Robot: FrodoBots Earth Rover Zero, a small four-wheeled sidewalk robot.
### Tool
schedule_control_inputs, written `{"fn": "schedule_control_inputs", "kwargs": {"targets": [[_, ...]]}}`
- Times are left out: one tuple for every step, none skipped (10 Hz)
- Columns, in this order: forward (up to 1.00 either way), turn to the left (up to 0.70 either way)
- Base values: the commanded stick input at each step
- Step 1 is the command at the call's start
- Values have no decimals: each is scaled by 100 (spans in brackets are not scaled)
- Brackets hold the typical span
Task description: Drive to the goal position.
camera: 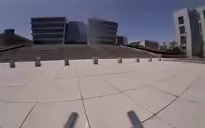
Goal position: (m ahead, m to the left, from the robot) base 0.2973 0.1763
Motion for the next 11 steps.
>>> {"fn": "schedule_control_inputs", "kwargs": {"targets": [[0, -45], [0, -45], [0, -45], [0, -45], [0, -45], [0, -45], [0, -45], [0, -45], [0, -45], [0, -45], [0, -45]]}}
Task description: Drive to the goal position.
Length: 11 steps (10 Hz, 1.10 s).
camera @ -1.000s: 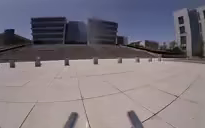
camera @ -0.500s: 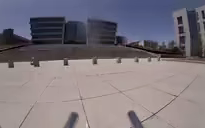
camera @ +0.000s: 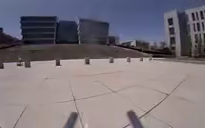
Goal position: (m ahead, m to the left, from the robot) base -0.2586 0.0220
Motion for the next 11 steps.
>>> {"fn": "schedule_control_inputs", "kwargs": {"targets": [[0, -45], [0, -45], [0, -45], [0, -45], [0, -45], [0, -45], [0, -45], [0, -45], [0, -45], [0, -45], [0, -45]]}}
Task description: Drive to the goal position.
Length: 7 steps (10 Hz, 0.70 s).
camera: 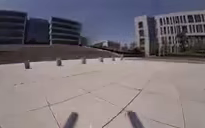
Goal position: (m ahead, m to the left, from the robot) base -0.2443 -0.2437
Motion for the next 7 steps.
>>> {"fn": "schedule_control_inputs", "kwargs": {"targets": [[0, -45], [0, -45], [0, -45], [0, -45], [0, -45], [0, -45], [0, -45]]}}
